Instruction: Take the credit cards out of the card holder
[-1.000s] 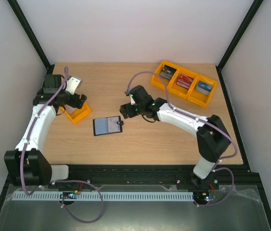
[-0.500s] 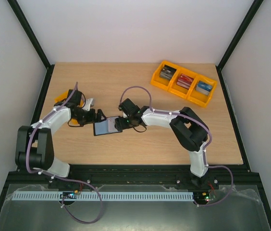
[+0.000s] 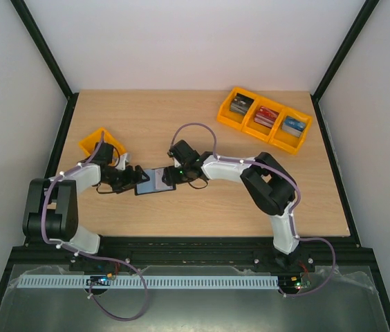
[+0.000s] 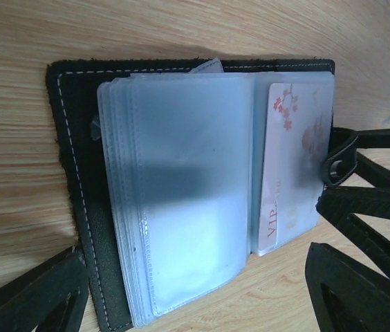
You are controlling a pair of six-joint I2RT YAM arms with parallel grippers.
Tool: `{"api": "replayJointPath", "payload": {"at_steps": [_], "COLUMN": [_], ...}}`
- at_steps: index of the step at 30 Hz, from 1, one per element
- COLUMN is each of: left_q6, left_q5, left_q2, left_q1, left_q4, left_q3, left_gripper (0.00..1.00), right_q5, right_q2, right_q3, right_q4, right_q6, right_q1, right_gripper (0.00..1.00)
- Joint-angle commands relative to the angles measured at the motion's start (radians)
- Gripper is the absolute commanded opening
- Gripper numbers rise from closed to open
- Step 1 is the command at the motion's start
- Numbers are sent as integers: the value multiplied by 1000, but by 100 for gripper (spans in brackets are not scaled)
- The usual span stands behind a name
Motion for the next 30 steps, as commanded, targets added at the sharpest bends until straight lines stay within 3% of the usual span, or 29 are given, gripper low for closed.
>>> {"api": "replayJointPath", "payload": {"at_steps": [1, 9, 12, 14, 19, 25, 30], "left_q6": [-26, -17, -13, -8, 16, 126, 323], "left_q5": [28, 95, 107, 110, 115, 133, 198], "left_q2": [53, 78, 78, 80, 78, 46, -34], "left_q1": [11, 19, 19, 19, 22, 13, -36], "left_q4": [4, 15, 24, 23, 21, -64, -231], "left_q3": [-26, -3, -3, -3, -2, 108, 267], "left_gripper": [86, 83, 74, 58, 4, 2, 2], "right_q5": [-86, -244, -249, -241, -211, -248, -292], "right_q2": [47, 64, 60, 60, 49, -72, -257], "right_q3": [-6, -7, -3, 3, 11, -85, -167], "right_q4": [25, 109, 119, 112, 91, 172, 243], "right_q6": [34, 45, 41, 39, 16, -22, -123], "right_q1": [0, 4, 7, 7, 3, -72, -135], "right_gripper": [60, 56, 54, 53, 53, 57, 69]}}
